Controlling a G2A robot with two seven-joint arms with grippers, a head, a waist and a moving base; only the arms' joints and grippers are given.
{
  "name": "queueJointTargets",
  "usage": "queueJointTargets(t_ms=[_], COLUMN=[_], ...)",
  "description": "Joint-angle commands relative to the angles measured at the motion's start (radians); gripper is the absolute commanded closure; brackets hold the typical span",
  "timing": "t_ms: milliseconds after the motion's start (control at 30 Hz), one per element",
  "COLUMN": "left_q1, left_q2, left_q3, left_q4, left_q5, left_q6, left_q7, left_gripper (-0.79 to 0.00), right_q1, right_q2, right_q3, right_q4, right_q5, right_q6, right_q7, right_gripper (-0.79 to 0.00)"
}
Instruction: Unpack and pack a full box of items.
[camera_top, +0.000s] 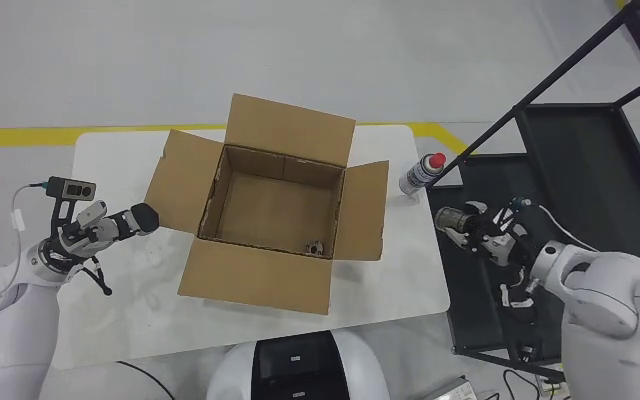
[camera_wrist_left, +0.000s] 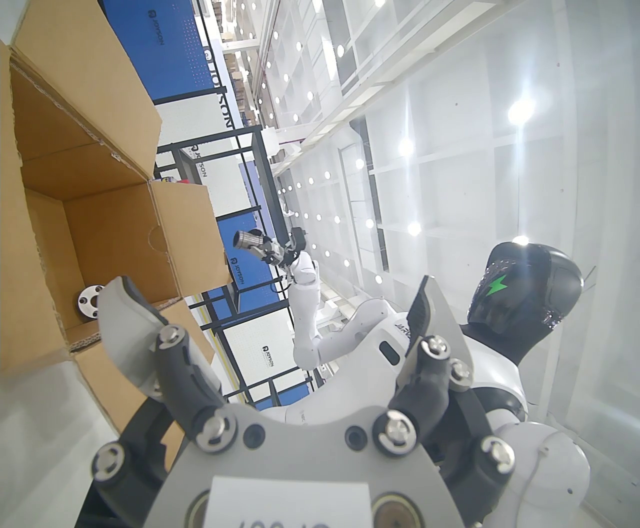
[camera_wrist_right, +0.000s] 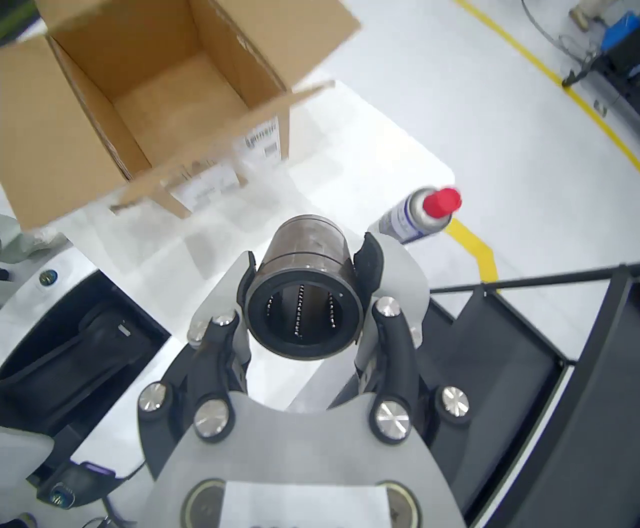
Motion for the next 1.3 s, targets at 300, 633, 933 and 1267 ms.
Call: queueJointTargets(t_ms=[300,633,933,1267], left_q1=[0.000,0.000,0.000,0.000], left_q2=[0.000,0.000,0.000,0.000], left_q3=[0.000,0.000,0.000,0.000], left_q4=[0.000,0.000,0.000,0.000], left_q5=[0.000,0.000,0.000,0.000], left_q6=[0.000,0.000,0.000,0.000], left_q7=[0.000,0.000,0.000,0.000], left_gripper=[-0.785,-0.785,-0.785,-0.785], right_q1=[0.093,0.270,0.423,0.456], right_q2=[0.014,0.011,0.001,0.000], right_q3=[-0.221,-0.453,-0.613,-0.652], right_q4=[0.170,0.433,0.602,0.672], right_q5=[-0.219,-0.381,-0.463,-0.450], right_q6=[0.134,0.282,0.380,0.426], right_q7=[0.029,0.021,0.057,0.041], right_gripper=[0.000,0.000,0.000,-0.785])
